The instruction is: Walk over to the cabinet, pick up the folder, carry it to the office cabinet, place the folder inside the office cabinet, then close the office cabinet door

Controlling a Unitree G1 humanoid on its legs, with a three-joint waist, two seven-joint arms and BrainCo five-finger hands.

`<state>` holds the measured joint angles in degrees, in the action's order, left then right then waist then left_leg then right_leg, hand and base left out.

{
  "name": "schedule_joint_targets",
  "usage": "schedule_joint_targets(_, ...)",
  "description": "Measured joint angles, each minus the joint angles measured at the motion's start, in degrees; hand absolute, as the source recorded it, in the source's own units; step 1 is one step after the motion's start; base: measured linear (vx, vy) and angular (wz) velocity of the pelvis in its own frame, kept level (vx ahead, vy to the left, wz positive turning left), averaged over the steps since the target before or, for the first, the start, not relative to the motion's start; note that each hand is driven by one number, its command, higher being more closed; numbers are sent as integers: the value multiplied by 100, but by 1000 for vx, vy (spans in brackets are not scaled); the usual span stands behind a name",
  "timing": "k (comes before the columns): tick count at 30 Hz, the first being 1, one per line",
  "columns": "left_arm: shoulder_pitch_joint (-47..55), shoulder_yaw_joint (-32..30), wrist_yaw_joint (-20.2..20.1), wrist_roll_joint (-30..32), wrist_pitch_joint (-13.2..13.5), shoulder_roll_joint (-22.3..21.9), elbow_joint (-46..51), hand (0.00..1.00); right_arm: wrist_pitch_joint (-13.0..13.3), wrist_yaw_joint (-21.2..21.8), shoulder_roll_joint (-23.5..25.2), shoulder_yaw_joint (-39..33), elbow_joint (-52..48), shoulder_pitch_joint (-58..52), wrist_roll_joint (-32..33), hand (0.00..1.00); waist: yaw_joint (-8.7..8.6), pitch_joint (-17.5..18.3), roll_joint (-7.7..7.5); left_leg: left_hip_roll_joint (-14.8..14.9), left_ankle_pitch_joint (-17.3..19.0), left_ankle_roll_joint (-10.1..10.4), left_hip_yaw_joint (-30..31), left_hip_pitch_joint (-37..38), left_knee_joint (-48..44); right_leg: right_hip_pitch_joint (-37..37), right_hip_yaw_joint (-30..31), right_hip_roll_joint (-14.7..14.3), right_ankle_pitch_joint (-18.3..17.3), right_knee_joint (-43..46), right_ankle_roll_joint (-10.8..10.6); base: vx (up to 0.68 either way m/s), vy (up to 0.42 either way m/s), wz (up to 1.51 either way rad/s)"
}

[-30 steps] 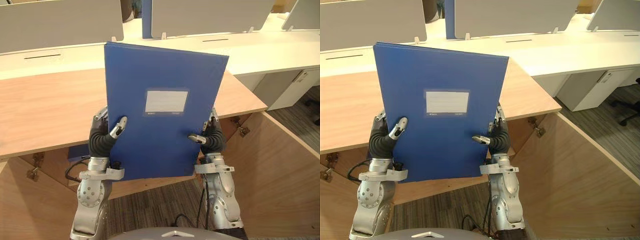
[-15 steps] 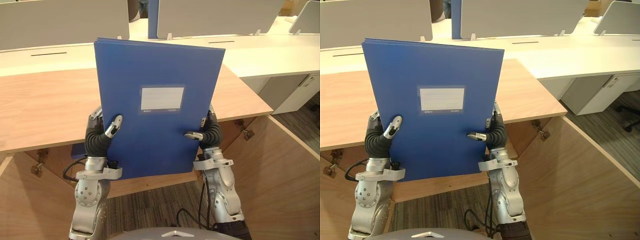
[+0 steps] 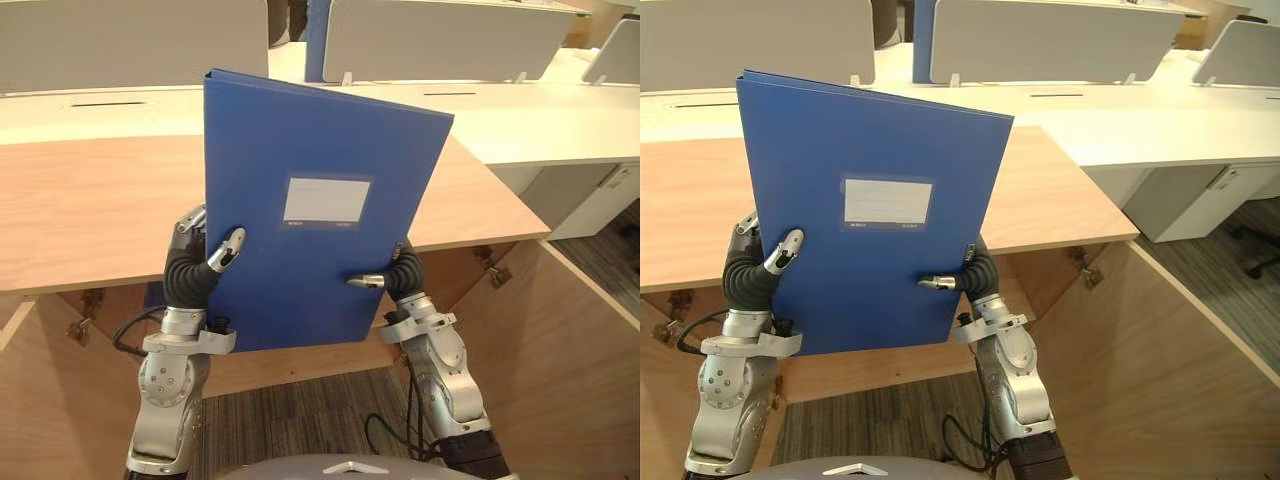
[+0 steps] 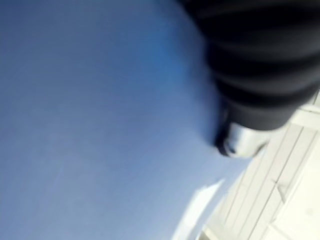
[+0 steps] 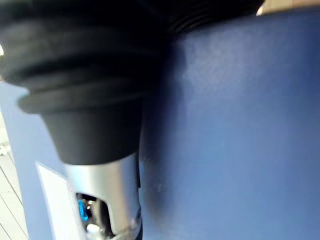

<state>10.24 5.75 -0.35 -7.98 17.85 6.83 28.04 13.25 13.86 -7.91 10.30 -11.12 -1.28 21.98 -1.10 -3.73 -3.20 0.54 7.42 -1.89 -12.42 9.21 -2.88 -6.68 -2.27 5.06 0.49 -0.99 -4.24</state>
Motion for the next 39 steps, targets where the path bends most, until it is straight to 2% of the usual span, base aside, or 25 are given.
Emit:
schedule_joint_targets(8, -54, -26, -11, 214, 70, 125, 0, 100, -87, 50, -231, 98, 145, 5, -96, 100, 3, 2, -2, -32, -23, -22, 9, -21, 21, 10, -1, 26, 1, -1, 2, -38, -16, 0)
schedule_joint_targets(20, -58, -28, 86, 275, 75, 122, -12, 100, -81, -23, -148, 104, 152, 11, -121, 100, -12, 27, -39, -102, -167, -46, 72, -22, 212, 86, -31, 72, 7, 5, -6, -20, -13, 2)
schedule_joint_targets(21, -59, -22, 106, 301, 85, 120, -31, 0, -81, -30, -113, 97, 152, 11, -139, 100, -13, 30, -44, -102, -169, -46, 72, -22, 214, 87, -31, 72, 7, 5, -6, -30, -19, 0)
schedule_joint_targets(34, -55, -17, 291, 366, 91, 80, -79, 0, -54, -91, 79, -35, 150, 11, -212, 100, -42, 36, -50, -109, -241, -37, 93, 9, 316, 95, -45, 69, 10, -2, -11, -7, -6, 0)
schedule_joint_targets(39, -33, -86, 351, 368, 107, -129, -227, 0, -53, -205, 203, -80, 149, 10, -348, 100, -41, 53, -67, -109, -246, -32, 93, 13, 316, 93, -43, 69, 13, -1, -15, -32, -21, 0)
